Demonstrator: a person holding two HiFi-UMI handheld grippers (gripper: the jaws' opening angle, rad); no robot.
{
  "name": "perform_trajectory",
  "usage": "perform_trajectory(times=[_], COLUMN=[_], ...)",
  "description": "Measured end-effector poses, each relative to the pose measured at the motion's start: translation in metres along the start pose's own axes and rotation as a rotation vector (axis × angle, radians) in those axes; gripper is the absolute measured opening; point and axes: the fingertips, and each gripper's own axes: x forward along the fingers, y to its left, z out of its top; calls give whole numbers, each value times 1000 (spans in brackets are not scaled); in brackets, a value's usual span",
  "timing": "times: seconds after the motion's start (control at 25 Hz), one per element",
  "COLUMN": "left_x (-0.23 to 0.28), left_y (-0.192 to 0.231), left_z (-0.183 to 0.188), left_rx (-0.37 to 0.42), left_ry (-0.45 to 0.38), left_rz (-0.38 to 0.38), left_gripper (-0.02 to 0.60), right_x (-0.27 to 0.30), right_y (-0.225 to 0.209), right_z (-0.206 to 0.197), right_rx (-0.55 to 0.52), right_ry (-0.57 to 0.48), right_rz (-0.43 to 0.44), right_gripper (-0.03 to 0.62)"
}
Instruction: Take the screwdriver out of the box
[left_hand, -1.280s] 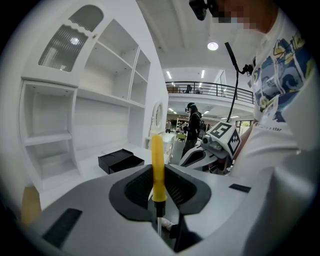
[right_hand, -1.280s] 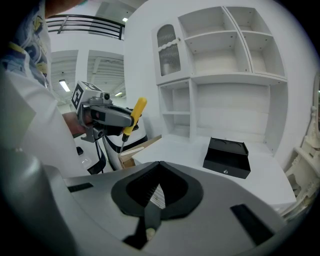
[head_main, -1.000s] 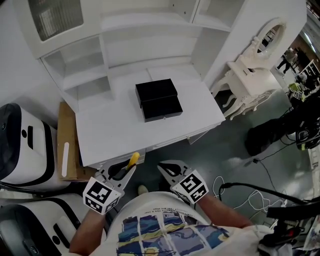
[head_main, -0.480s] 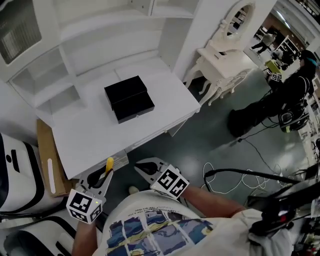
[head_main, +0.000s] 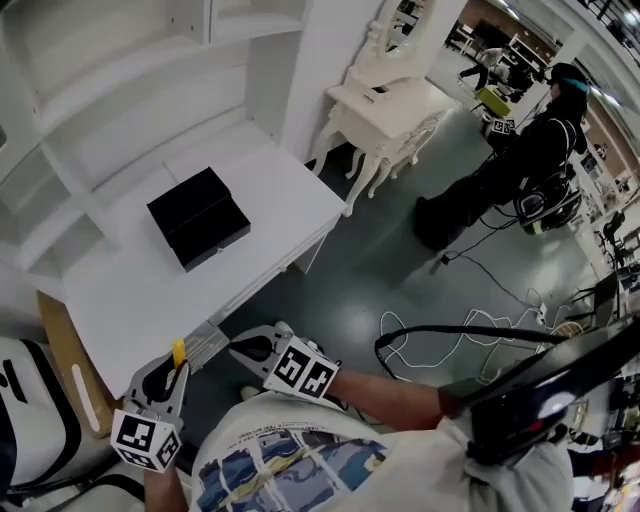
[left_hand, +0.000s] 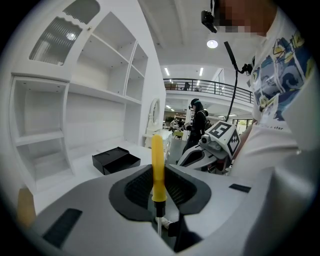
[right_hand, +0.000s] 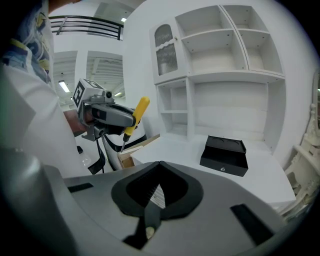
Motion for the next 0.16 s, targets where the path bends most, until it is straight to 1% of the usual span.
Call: perform_trajectory(times=[0.16], left_x=[6], left_y=[0], left_z=[1], left_rx=[-16], left_ry=[6], left_rz=[10], left_gripper=[81], right_x=[0], right_y=[-6], right_z=[-2], right_rx=[5], right_ry=[1], right_rz=[10], right_gripper=[25])
